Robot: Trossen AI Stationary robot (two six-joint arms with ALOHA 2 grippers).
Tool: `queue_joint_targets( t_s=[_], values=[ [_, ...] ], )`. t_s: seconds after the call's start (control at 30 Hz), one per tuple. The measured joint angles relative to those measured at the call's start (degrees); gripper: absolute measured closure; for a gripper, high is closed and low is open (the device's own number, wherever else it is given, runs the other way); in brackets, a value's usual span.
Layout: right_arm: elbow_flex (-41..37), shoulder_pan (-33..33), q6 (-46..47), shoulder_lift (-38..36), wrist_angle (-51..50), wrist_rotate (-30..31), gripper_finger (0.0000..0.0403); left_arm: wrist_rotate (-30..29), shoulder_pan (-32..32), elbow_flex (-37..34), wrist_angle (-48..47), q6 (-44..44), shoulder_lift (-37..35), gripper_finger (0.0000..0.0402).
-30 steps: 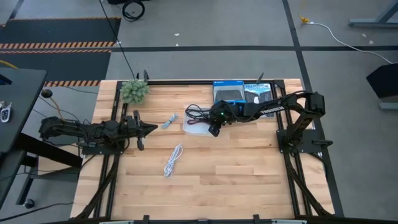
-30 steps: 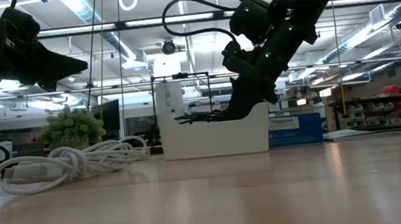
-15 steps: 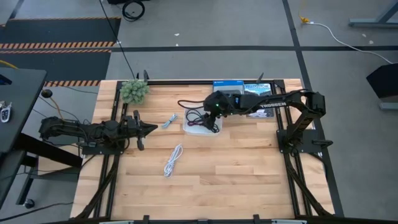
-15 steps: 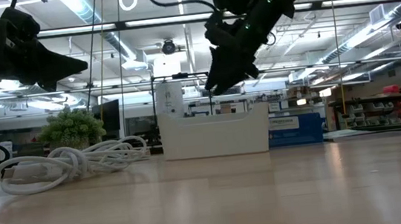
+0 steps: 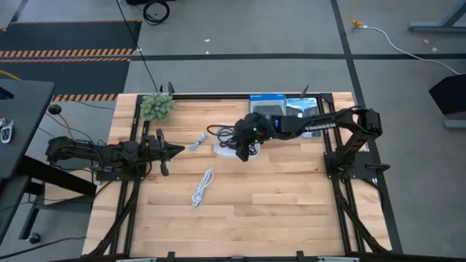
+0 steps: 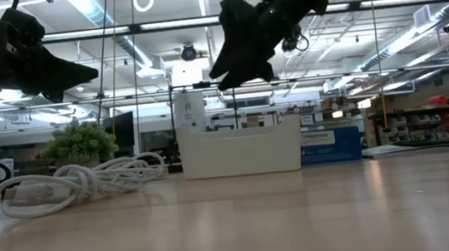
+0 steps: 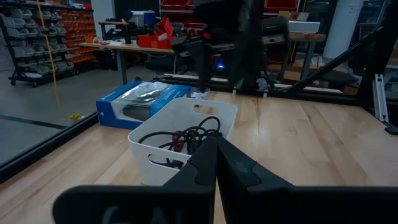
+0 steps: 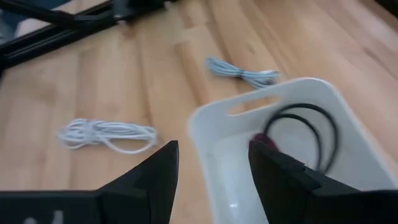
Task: Pick and place USB-C Cables
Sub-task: Put the white charger cable into the white bin
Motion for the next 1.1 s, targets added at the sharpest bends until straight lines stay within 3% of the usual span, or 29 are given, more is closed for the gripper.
queue_joint_targets(
  t_s=[0.27,0.77,0.93,1.1],
  values=[
    [2.48,2.80,0.00,0.00,-1.01,-2.47,0.0203,0.00,0.01,0.00,0.00,0.00,0.01,0.0388],
    [33.06,4.64,-9.87,-0.11,-18.14,0.46,0.0203,0.00,0.00,0.00,0.00,0.01,-0.02,0.0388],
    [39.06,7.59,-11.08,-0.15,-17.64,1.55,0.0206,0.00,-0.02,0.00,0.00,0.00,0.01,0.0388],
    [40.09,11.40,-11.06,-0.04,-15.84,4.70,0.0207,-0.02,0.00,0.01,0.01,0.00,-0.02,0.0388]
  ],
)
